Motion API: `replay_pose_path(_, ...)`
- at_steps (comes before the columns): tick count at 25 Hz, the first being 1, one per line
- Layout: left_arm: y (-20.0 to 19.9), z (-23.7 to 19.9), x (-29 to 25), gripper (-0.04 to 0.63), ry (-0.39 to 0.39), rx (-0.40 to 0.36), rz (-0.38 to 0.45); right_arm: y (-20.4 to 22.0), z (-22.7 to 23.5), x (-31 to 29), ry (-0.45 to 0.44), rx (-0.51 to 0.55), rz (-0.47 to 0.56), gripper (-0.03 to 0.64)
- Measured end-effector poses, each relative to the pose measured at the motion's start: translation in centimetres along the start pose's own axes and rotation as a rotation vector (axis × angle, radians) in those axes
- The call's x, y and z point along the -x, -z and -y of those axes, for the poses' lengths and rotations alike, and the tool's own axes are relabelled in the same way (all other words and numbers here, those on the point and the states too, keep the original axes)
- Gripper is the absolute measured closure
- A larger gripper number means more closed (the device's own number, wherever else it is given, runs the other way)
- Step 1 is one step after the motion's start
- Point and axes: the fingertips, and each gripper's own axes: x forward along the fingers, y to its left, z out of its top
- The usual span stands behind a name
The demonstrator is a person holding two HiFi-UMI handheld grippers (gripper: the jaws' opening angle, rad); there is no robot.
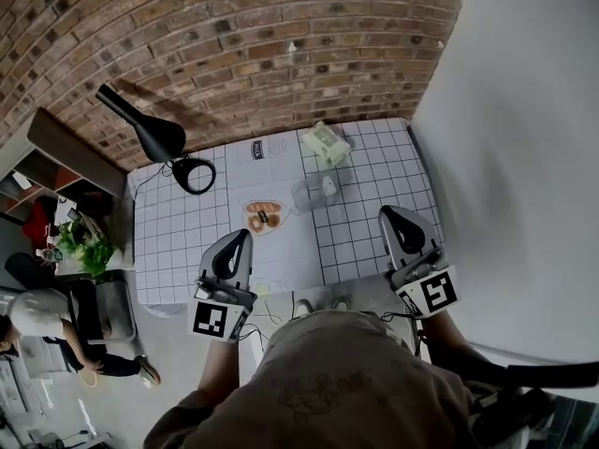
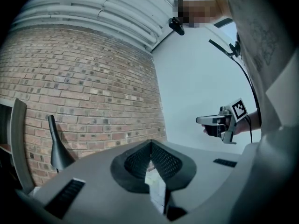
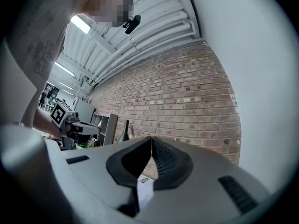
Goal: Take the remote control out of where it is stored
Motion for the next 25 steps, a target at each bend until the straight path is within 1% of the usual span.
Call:
replay_pose_path(8, -0.7, 1.8, -1.3, 0.591, 0.018, -0.027, -0.005, -0.1, 1.0, 1.0, 0.001, -0.046, 0.033, 0.603)
replay_pose_path(12, -0.7, 2.5, -1.4, 0.591, 0.026, -0.026, -0.014, 0.1, 0.9, 1.2, -0.003, -0.087, 0.016, 0.603)
replay_pose_path(15, -0.8, 2.4, -1.5, 0.591, 0.024, -0.029, -0.015, 0.2, 1.4, 1.3, 0.001, -0.042, 0.020, 0.603)
replay_pose_path(25, -0.6, 1.9, -1.2, 0.591, 0.012, -0.023, -0.016, 0.9, 1.1, 0.2, -0.031, -0.010, -0.023, 0.603)
